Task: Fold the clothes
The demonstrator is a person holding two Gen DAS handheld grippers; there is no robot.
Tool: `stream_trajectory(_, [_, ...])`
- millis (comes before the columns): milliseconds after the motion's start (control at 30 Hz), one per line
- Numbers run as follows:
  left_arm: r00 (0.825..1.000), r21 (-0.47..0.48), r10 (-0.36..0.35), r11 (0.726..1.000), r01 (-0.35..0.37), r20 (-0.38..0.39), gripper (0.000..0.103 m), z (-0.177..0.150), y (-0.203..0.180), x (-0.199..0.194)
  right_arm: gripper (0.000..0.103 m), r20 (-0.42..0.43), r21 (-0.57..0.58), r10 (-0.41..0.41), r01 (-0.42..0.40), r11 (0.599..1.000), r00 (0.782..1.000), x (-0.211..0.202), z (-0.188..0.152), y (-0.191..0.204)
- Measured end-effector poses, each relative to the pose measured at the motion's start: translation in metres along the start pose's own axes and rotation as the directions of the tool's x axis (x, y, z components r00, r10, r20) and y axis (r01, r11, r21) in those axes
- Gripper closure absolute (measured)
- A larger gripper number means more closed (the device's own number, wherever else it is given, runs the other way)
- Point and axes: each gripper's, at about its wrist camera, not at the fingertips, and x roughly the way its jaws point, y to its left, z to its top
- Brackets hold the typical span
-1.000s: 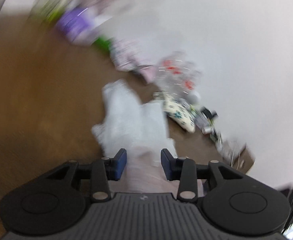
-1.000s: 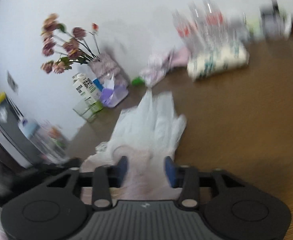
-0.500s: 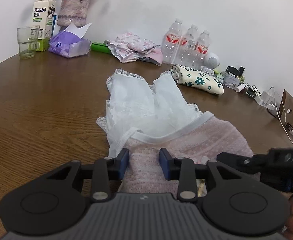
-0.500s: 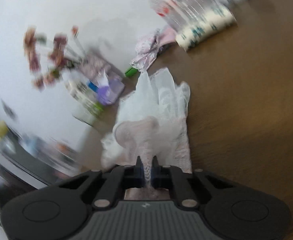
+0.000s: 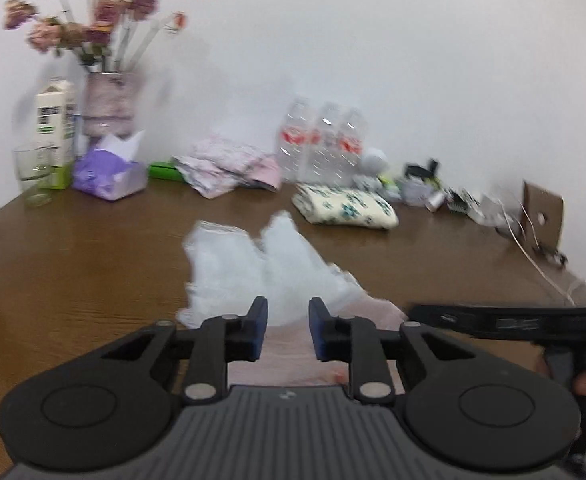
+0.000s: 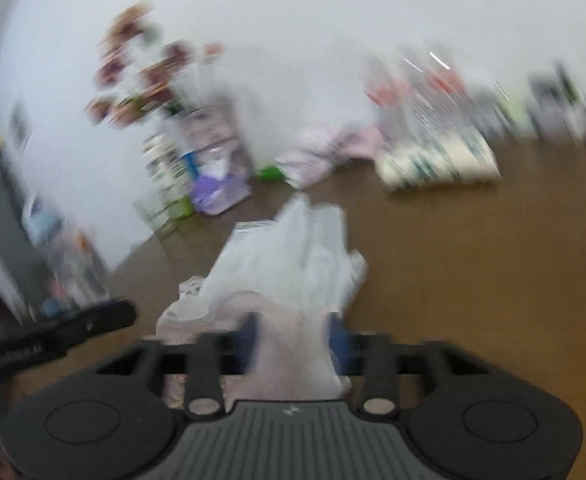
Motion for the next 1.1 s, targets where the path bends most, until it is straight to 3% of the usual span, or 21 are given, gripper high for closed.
stream_trajectory(33, [0.999,0.008,0.029,1.0,-0.029,-0.015,0.085,-0.003,0.0,0.011,0.099,0.005,-0.058,0.008,-0.007,0.998,1.0,0.008,0.002,0.009])
stream_trajectory(167, [0.989,-0.005,0.119,0.993,-0.12,-0.082,0.088,-0.013,0.013,0.053,0.101,-0.077,0.087,-0.009,0.016,0.996,0.997,0.045,0.006,-0.001])
stream_trajectory(267, [0.989,-0.108,0.067,0.991,-0.082,-0.13,0.087,-0.018,0.037,0.074,0.101,-0.121,0.167,-0.051,0.071,0.983,0.991,0.055,0.001,-0.011])
stream_trajectory(333, [0.994,-0.176,0.02,0.984,-0.039,-0.107,0.086,-0.018,0.049,0.071,0.095,-0.103,0.154,-0.064,0.08,0.985,0.993,0.044,0.003,-0.009])
stream_trajectory(400, [0.997,-0.193,-0.022,0.981,0.008,-0.074,0.082,-0.015,0.056,0.056,0.076,-0.055,0.128,-0.068,0.074,0.989,0.996,0.023,0.007,-0.009])
stream_trajectory(500, [0.997,-0.163,-0.065,0.985,0.059,-0.034,0.057,-0.011,0.061,0.027,0.064,-0.044,0.131,-0.041,0.047,0.99,0.998,-0.009,0.006,-0.026])
stream_trajectory(533, [0.997,-0.143,-0.076,0.987,0.072,-0.023,0.055,-0.01,0.062,0.016,0.057,-0.057,0.168,0.001,0.009,0.986,0.998,-0.014,0.004,-0.034])
stream_trajectory(567, [0.997,-0.115,-0.067,0.991,0.062,-0.034,0.055,-0.009,0.059,0.01,0.041,-0.072,0.214,0.044,-0.028,0.977,0.996,-0.015,0.002,-0.04])
stream_trajectory(600, [0.998,-0.104,-0.046,0.994,0.04,-0.052,0.055,-0.01,0.055,0.009,0.032,-0.081,0.254,0.086,-0.063,0.965,0.993,-0.016,0.0,-0.044])
stream_trajectory(700, [0.994,-0.089,-0.001,0.996,-0.008,-0.111,0.054,-0.017,0.045,0.014,0.028,-0.078,0.256,0.165,-0.14,0.956,0.983,-0.006,-0.013,-0.033])
stream_trajectory(767, [0.992,-0.111,-0.022,0.994,0.008,-0.123,0.054,-0.024,0.042,0.02,0.028,-0.097,0.246,0.167,-0.139,0.959,0.981,-0.002,-0.014,-0.03])
stream_trajectory(800, [0.992,-0.124,-0.031,0.992,0.015,-0.125,0.054,-0.027,0.041,0.022,0.038,-0.106,0.241,0.168,-0.139,0.96,0.98,-0.001,-0.015,-0.029])
stream_trajectory(833, [0.991,-0.138,-0.04,0.99,0.022,-0.126,0.055,-0.03,0.04,0.025,0.054,-0.116,0.236,0.169,-0.138,0.962,0.979,0.001,-0.015,-0.027])
stream_trajectory(867, [0.991,-0.137,-0.035,0.99,0.018,-0.128,0.055,-0.032,0.038,0.028,0.085,-0.125,0.232,0.17,-0.138,0.963,0.978,0.003,-0.016,-0.025])
stream_trajectory(1033, [0.991,-0.143,-0.041,0.989,0.022,-0.129,0.056,-0.037,0.039,0.034,0.084,-0.172,0.207,0.173,-0.136,0.969,0.97,0.011,-0.019,-0.018])
stream_trajectory(1067, [0.992,-0.13,-0.057,0.991,0.043,-0.11,0.056,-0.036,0.047,0.023,0.081,-0.181,0.202,0.173,-0.136,0.97,0.968,0.013,-0.02,-0.016])
stream_trajectory(1100, [0.993,-0.117,-0.075,0.991,0.064,-0.09,0.055,-0.035,0.055,0.012,0.071,-0.188,0.191,0.174,-0.138,0.972,0.967,0.013,-0.02,-0.015])
